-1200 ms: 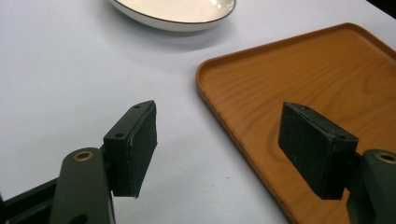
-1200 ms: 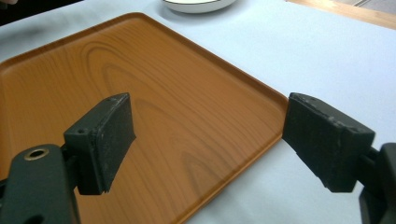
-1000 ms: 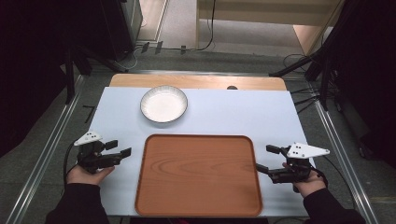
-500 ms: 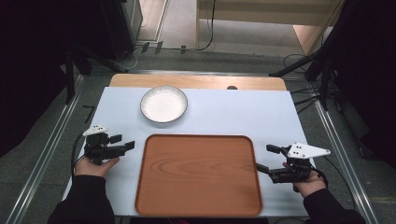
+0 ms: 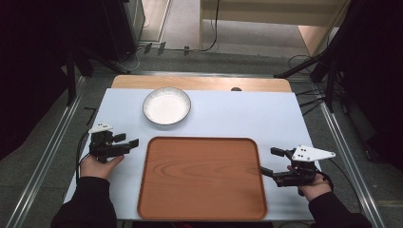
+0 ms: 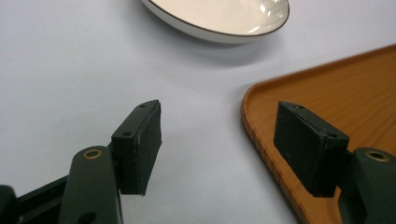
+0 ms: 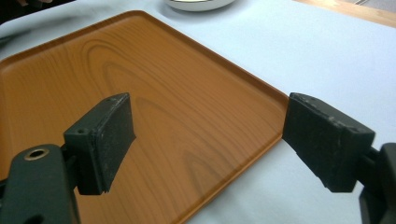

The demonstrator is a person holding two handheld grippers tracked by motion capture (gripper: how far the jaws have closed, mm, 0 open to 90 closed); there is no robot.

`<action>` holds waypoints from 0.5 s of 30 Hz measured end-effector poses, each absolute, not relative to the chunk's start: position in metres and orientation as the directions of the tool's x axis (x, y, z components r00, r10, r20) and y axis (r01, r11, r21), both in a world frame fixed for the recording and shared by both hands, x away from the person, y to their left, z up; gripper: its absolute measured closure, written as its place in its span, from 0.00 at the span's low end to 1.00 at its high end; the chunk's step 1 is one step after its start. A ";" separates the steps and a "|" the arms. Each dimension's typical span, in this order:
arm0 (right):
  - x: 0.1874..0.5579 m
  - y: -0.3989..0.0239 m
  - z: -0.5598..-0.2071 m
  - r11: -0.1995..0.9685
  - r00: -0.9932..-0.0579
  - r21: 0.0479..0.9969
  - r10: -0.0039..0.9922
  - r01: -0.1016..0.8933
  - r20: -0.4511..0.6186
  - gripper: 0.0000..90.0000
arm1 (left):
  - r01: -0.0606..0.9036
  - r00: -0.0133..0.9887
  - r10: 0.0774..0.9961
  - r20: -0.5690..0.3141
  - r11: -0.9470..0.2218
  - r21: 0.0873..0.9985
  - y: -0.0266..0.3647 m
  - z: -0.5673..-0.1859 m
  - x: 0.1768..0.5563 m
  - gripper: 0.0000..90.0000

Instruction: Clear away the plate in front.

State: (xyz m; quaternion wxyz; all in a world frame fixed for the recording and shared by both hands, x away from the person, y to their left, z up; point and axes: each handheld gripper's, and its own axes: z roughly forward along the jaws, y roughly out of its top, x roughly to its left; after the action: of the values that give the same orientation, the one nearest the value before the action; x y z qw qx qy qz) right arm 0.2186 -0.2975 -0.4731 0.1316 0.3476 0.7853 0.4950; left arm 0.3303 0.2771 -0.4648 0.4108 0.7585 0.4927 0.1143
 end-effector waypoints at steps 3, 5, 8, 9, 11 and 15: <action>0.219 -0.297 -0.473 0.270 -0.723 0.865 0.676 0.423 0.143 0.19 | 0.657 0.474 0.854 -0.216 -0.179 0.732 0.278 -0.462 0.336 0.38; 0.219 -0.297 -0.473 0.270 -0.724 0.866 0.676 0.422 0.142 0.19 | 0.653 0.473 0.858 -0.202 -0.187 0.734 0.276 -0.462 0.340 0.38; 0.219 -0.296 -0.473 0.265 -0.722 0.866 0.676 0.424 0.147 0.19 | 0.654 0.474 0.858 -0.197 -0.193 0.731 0.274 -0.461 0.346 0.38; 0.219 -0.296 -0.474 0.264 -0.722 0.865 0.676 0.426 0.149 0.19 | 0.659 0.471 0.861 -0.193 -0.199 0.725 0.273 -0.461 0.347 0.38; 0.219 -0.297 -0.474 0.265 -0.718 0.864 0.680 0.428 0.147 0.19 | 0.663 0.456 0.866 -0.207 -0.175 0.728 0.271 -0.461 0.348 0.40; 0.220 -0.298 -0.474 0.261 -0.718 0.866 0.681 0.426 0.148 0.19 | 0.673 0.459 0.866 -0.200 -0.192 0.714 0.265 -0.459 0.357 0.41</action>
State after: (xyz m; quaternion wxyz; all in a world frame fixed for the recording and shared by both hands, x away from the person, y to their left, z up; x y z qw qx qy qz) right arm 0.2196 -0.2980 -0.4737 0.1285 0.3531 0.7836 0.4947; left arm 0.3570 0.2655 -0.4592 0.3861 0.7618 0.5050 0.1248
